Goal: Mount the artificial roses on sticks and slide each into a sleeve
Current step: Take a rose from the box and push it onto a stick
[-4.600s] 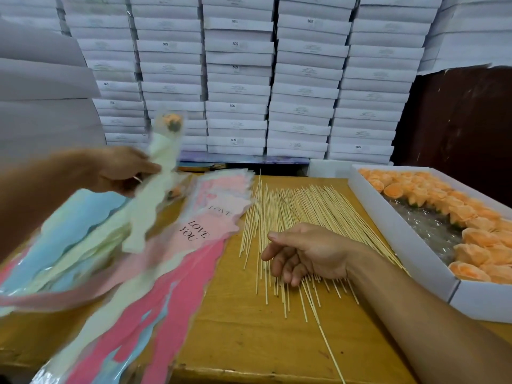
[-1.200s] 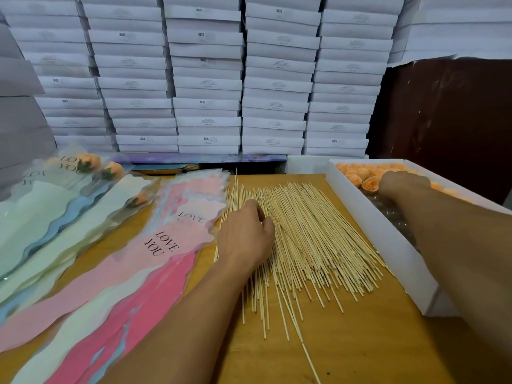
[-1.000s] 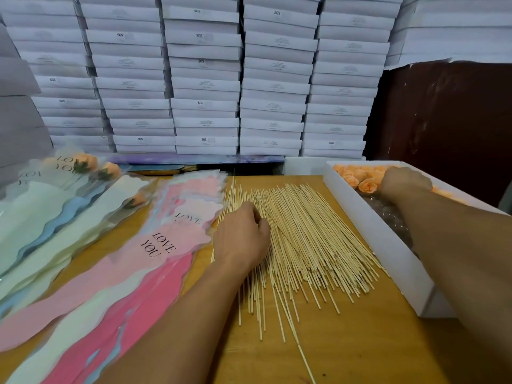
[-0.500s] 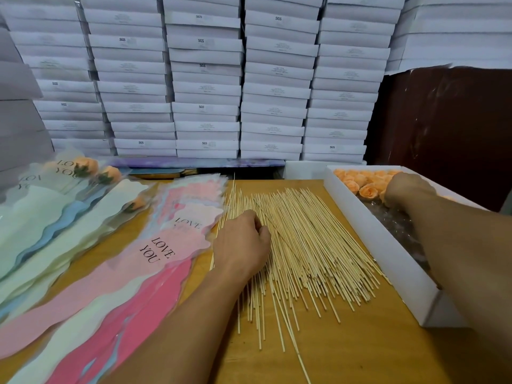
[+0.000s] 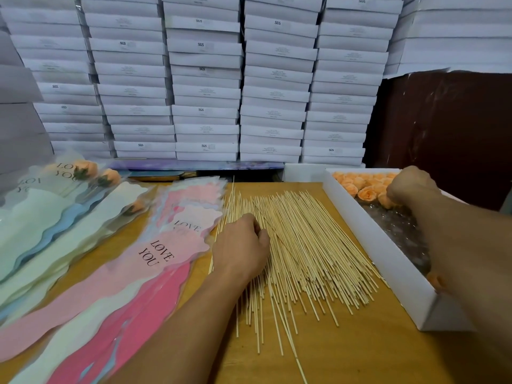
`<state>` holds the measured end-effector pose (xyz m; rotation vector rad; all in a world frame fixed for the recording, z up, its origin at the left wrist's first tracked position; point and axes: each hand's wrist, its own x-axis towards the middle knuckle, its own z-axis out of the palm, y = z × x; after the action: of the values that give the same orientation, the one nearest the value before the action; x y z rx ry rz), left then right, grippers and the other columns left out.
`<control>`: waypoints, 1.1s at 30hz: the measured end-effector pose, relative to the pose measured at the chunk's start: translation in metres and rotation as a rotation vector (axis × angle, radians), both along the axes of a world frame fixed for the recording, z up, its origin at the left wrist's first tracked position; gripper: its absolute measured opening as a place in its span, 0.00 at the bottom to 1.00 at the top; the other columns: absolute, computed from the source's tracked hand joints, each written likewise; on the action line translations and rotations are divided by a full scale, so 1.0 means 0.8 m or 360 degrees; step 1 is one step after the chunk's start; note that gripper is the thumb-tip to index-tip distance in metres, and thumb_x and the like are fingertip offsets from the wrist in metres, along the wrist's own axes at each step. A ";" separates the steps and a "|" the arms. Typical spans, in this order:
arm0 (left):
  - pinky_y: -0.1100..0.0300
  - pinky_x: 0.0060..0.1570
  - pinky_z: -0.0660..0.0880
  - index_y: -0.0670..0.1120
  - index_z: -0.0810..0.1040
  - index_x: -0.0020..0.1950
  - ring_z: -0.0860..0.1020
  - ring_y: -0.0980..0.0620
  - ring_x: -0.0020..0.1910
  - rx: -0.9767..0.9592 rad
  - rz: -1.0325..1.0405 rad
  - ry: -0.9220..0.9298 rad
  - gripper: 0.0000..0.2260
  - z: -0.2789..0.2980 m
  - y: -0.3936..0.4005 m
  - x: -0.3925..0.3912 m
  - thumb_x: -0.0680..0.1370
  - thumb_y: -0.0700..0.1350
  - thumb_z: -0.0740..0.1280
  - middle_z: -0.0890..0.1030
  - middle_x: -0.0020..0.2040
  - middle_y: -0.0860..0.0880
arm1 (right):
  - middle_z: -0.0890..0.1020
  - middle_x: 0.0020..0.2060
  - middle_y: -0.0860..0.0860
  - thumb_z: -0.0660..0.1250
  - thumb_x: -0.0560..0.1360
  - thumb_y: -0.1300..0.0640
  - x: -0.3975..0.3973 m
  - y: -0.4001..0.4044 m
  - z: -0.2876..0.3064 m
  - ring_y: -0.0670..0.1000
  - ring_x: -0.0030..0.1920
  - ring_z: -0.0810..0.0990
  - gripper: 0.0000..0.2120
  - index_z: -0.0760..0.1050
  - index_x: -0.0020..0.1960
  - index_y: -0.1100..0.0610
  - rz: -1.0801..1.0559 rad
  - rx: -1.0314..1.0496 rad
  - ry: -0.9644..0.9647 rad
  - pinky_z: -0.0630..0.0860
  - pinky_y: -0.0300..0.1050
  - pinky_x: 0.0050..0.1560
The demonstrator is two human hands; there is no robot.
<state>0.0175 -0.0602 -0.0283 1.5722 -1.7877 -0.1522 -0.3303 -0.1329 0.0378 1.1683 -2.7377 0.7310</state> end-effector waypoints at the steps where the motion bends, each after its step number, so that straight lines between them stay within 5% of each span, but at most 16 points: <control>1: 0.55 0.42 0.65 0.51 0.75 0.47 0.78 0.49 0.44 -0.0002 0.0003 0.0000 0.05 0.000 0.000 0.000 0.80 0.51 0.63 0.78 0.40 0.54 | 0.79 0.53 0.62 0.69 0.73 0.65 0.001 0.001 0.001 0.61 0.46 0.77 0.17 0.75 0.62 0.63 0.0008 -0.0001 0.0002 0.76 0.53 0.44; 7: 0.56 0.40 0.65 0.50 0.75 0.48 0.78 0.49 0.43 0.0020 0.0003 0.0006 0.06 0.000 0.000 0.000 0.80 0.51 0.63 0.81 0.43 0.52 | 0.80 0.55 0.63 0.70 0.73 0.65 0.006 0.007 0.005 0.61 0.47 0.78 0.15 0.76 0.60 0.64 0.0081 -0.0022 -0.0021 0.75 0.53 0.45; 12: 0.56 0.39 0.62 0.50 0.75 0.47 0.77 0.49 0.42 0.0007 0.0024 0.0005 0.05 -0.001 -0.001 0.000 0.80 0.51 0.63 0.80 0.42 0.52 | 0.78 0.44 0.58 0.72 0.73 0.63 0.012 0.011 0.015 0.60 0.43 0.78 0.12 0.79 0.56 0.63 0.0157 -0.0047 0.0041 0.74 0.50 0.42; 17: 0.55 0.39 0.64 0.51 0.74 0.47 0.77 0.49 0.41 0.0012 0.0032 0.0009 0.05 -0.002 -0.003 0.000 0.80 0.51 0.63 0.79 0.41 0.53 | 0.81 0.59 0.61 0.72 0.73 0.62 0.025 0.012 0.044 0.64 0.58 0.80 0.16 0.81 0.61 0.61 0.0174 -0.0221 -0.0102 0.78 0.55 0.57; 20: 0.55 0.41 0.64 0.51 0.75 0.47 0.76 0.49 0.42 -0.0002 0.0032 0.0012 0.05 -0.003 -0.005 -0.001 0.80 0.51 0.63 0.80 0.42 0.53 | 0.83 0.55 0.60 0.74 0.73 0.61 0.043 0.012 0.055 0.61 0.51 0.83 0.14 0.81 0.58 0.61 0.0242 -0.0287 -0.0208 0.81 0.56 0.55; 24: 0.59 0.31 0.54 0.51 0.75 0.47 0.71 0.51 0.42 -0.0030 0.0041 0.0017 0.05 -0.004 -0.005 -0.001 0.80 0.51 0.64 0.79 0.41 0.53 | 0.83 0.52 0.58 0.73 0.72 0.62 0.077 0.019 0.066 0.59 0.47 0.84 0.13 0.81 0.57 0.61 0.0388 -0.0314 -0.0275 0.83 0.57 0.52; 30: 0.68 0.31 0.51 0.54 0.77 0.45 0.70 0.65 0.32 -0.0062 -0.0068 0.0171 0.05 -0.002 -0.003 -0.003 0.78 0.54 0.69 0.77 0.35 0.59 | 0.85 0.44 0.59 0.75 0.71 0.63 0.151 0.056 0.079 0.56 0.43 0.84 0.07 0.85 0.48 0.63 0.0785 -0.0325 -0.0401 0.84 0.58 0.50; 33: 0.72 0.29 0.58 0.55 0.79 0.50 0.74 0.71 0.37 -0.0115 -0.0193 0.0252 0.08 0.000 -0.001 -0.003 0.76 0.58 0.72 0.76 0.35 0.61 | 0.85 0.40 0.51 0.73 0.72 0.60 0.198 0.079 0.067 0.52 0.43 0.83 0.03 0.86 0.45 0.58 0.0974 -0.0296 -0.0326 0.83 0.54 0.49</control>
<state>0.0148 -0.0610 -0.0281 1.3629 -1.7448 -0.2597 -0.1716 -0.0701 0.0916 2.0023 -2.3699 1.1886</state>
